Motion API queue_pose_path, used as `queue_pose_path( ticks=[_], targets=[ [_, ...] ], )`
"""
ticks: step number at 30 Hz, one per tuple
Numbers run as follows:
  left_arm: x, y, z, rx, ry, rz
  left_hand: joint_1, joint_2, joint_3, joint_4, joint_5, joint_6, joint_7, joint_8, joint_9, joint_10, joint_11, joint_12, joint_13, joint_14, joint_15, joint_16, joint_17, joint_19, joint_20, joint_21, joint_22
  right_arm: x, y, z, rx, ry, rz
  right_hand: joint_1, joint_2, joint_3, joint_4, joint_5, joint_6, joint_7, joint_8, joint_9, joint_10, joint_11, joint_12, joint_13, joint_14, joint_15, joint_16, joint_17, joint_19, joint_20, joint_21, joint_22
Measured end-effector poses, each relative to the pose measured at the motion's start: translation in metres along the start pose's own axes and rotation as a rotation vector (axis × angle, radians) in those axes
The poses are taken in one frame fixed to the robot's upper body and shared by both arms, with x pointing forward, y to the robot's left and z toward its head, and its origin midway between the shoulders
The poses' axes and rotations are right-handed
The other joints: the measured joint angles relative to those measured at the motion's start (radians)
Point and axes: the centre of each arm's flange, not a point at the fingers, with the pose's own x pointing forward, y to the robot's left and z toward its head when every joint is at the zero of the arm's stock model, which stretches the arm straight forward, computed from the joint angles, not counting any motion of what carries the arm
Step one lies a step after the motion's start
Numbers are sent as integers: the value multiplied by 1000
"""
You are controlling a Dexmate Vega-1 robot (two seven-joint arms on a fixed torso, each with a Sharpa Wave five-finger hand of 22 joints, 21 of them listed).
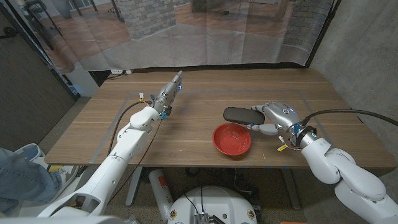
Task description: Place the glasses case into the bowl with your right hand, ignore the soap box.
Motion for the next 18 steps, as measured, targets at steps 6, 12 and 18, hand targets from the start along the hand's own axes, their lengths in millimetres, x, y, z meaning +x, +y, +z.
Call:
queue_pose_path(
  ticks=[6,12,18],
  targets=[
    [0,-1,0,-1,0,-1,4,4,0,0,0,0,0,0,0,0,0,0,0,0,0,0,0,0,0,0,0,-4,-1,6,-31,-13,4,0,0,0,0,0,0,0,-3,0,0,0,-8,0,0,0,0,0,0,0,0,0],
    [-1,-2,0,-1,-2,-3,4,4,-3,3,0,0,0,0,0,0,0,0,0,0,0,0,0,0,0,0,0,-9,-4,11,-46,-22,4,0,0,0,0,-1,0,0,-3,0,0,0,-10,0,0,0,0,0,0,0,0,0],
    [-2,-2,0,-1,-1,-5,4,4,-7,1,0,0,0,0,0,0,0,0,0,0,0,0,0,0,0,0,0,-11,-4,15,-64,-33,9,0,0,0,0,-1,0,0,-4,0,-2,-3,-10,0,0,0,0,0,0,0,0,0]
  ],
)
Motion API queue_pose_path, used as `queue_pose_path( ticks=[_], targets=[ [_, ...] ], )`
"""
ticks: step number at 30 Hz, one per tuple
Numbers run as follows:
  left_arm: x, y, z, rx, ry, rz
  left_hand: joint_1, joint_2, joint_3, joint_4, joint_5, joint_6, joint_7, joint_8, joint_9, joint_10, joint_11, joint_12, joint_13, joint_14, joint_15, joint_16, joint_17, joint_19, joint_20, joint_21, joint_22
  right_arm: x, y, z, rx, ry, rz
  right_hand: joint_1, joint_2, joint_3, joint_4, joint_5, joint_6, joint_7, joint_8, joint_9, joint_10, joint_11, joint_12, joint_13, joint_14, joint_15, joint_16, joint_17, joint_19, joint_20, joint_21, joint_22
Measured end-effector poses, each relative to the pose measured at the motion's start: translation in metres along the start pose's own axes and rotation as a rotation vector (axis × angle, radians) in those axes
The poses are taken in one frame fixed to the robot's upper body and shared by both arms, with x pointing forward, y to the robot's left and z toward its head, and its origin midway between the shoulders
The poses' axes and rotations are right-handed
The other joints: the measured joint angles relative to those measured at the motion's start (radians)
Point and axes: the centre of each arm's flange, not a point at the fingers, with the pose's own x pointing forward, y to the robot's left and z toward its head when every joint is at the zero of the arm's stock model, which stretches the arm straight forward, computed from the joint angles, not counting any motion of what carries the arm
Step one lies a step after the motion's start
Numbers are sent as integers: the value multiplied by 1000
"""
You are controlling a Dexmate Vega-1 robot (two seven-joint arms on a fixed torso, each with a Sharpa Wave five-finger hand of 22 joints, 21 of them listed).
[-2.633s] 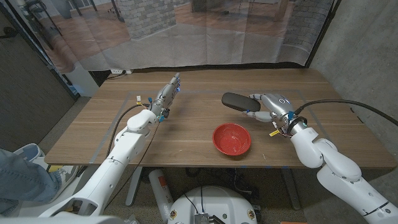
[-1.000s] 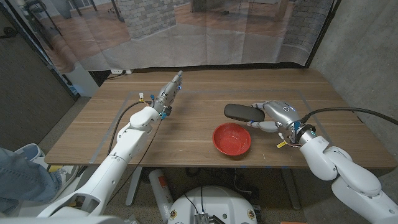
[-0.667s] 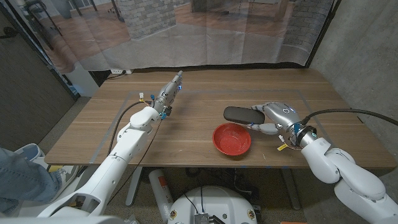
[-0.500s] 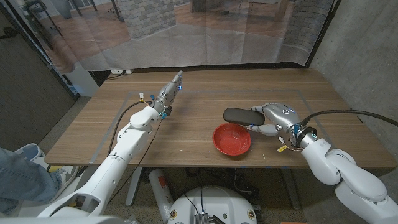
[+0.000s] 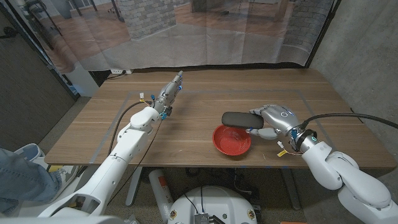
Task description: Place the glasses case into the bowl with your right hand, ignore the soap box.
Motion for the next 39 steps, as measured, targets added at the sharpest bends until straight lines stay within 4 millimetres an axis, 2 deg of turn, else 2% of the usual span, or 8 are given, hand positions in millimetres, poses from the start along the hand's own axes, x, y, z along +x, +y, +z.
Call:
queue_pose_path(
  ticks=[17,39],
  targets=[
    [-3,-1,-4,-3,8,0,0,0,0,0,0,0,0,0,0,0,0,0,0,0,0,0,0,0,0,0,0,0,6,13,-99,-36,42,4,-4,0,0,-4,0,0,-3,0,0,0,0,0,4,-4,0,0,-7,7,-4,0],
    [-3,-3,-6,-8,7,0,4,4,-2,-3,0,0,0,0,0,0,0,0,0,0,0,0,0,0,0,0,0,-1,19,15,-206,-41,86,4,-4,0,0,-2,0,0,-8,0,-5,-5,-8,0,4,-4,0,0,-11,4,-4,0]
  ],
)
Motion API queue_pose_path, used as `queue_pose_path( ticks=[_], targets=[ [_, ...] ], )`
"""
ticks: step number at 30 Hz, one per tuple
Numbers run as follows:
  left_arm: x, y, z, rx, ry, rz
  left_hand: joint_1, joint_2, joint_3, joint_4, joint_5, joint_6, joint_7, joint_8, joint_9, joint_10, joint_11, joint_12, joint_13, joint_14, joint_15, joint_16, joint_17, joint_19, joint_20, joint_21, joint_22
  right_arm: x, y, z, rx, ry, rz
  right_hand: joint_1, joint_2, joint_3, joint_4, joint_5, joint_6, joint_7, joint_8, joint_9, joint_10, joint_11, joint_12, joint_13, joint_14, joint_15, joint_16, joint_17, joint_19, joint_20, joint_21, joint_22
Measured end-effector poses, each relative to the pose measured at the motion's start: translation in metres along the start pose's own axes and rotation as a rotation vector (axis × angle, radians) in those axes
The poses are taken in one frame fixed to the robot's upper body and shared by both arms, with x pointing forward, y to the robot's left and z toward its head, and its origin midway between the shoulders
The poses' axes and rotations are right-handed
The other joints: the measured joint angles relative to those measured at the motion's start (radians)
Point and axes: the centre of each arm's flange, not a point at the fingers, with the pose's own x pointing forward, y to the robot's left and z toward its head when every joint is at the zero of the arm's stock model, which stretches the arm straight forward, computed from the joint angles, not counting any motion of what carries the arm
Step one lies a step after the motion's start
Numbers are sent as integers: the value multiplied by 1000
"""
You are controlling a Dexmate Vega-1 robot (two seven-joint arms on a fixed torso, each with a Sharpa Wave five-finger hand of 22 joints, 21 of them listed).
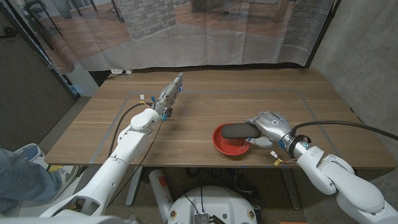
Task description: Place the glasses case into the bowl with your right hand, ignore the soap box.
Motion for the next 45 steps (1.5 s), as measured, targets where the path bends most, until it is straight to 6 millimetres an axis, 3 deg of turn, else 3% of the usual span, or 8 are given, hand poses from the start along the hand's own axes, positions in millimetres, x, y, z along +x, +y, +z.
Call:
queue_pose_path(
  ticks=[15,33,39,45],
  targets=[
    [4,-1,-5,-10,0,-4,0,0,0,0,0,0,0,0,0,0,0,0,0,0,0,0,0,0,0,0,0,3,6,8,-42,-28,30,-3,3,5,-5,0,0,0,-2,0,0,0,-6,0,0,0,0,0,0,0,0,0],
    [14,1,-9,-17,6,-13,5,5,-4,-4,0,4,-4,0,0,0,0,0,0,0,0,0,0,0,0,0,0,7,-5,15,-78,-59,36,-3,3,5,-4,-2,0,-1,-6,0,-6,-6,-13,0,0,0,0,1,-11,4,0,0],
    [16,1,-10,-21,7,-17,5,5,-4,-4,0,4,-4,0,0,0,0,0,0,0,0,0,0,0,0,0,0,11,-7,18,-94,-64,50,-6,8,-7,7,-2,-21,-32,-23,0,-31,-31,-35,5,-37,7,-4,5,-40,22,-8,0],
    [17,2,-11,-22,8,-19,5,5,-8,0,0,4,-4,0,0,0,0,0,0,0,0,0,0,0,0,0,0,15,-6,20,-107,-64,68,-19,21,-16,16,-3,-53,-75,-34,5,-59,-49,-55,5,-87,12,-8,10,-75,57,-8,0]
  ],
)
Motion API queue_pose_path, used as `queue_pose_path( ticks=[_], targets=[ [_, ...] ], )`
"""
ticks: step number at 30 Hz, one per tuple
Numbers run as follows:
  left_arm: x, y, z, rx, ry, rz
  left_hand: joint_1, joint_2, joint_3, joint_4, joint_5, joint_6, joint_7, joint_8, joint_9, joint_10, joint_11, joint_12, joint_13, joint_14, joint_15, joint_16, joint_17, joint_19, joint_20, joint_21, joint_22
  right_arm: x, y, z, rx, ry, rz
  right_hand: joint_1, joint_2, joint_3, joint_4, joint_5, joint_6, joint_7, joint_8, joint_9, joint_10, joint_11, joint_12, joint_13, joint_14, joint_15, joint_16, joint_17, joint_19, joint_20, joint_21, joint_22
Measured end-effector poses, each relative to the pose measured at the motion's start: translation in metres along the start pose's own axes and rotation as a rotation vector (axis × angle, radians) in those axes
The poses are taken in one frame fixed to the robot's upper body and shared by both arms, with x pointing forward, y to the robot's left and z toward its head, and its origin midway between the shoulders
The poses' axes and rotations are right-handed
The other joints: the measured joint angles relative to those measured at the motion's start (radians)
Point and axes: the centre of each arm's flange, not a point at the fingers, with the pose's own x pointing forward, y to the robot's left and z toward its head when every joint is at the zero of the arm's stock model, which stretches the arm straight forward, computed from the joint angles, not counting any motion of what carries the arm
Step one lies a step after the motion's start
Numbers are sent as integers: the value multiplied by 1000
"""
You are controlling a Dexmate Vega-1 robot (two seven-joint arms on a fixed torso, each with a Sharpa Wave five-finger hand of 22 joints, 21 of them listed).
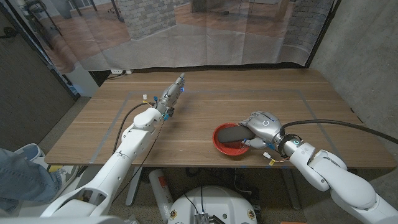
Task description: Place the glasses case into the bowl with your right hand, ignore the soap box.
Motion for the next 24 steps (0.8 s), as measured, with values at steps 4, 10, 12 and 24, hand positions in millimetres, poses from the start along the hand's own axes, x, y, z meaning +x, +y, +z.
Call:
queue_pose_path(
  ticks=[4,10,12,24],
  targets=[
    [0,0,1,0,-2,-1,0,0,0,0,0,0,0,0,0,0,0,0,0,0,0,0,0,0,0,0,0,2,-1,1,-7,2,9,-4,4,-7,7,2,-24,-23,-4,0,-39,7,-6,5,-33,3,-4,0,-26,26,0,0],
    [0,1,1,1,-2,0,0,0,0,0,0,0,0,0,0,0,0,0,0,0,0,0,0,0,0,0,0,2,-2,1,-14,7,18,-8,8,-11,11,10,-38,-37,-7,0,-58,5,-9,5,-38,2,0,0,-33,56,0,0],
    [0,1,1,1,-2,0,1,1,-3,-3,0,0,0,0,0,0,0,0,0,0,0,0,0,0,0,0,0,2,-4,2,-14,5,16,-8,8,-12,12,14,-45,-44,-7,0,-65,9,-9,5,-38,2,0,0,-39,61,0,0],
    [1,1,4,3,-6,-3,4,4,-4,-4,-9,0,0,0,0,0,0,0,0,0,0,0,0,0,0,0,0,0,-6,1,-14,9,50,-45,-29,-18,44,37,-112,-93,-9,0,-124,48,-9,9,-33,5,4,0,-48,102,0,5]
  ],
)
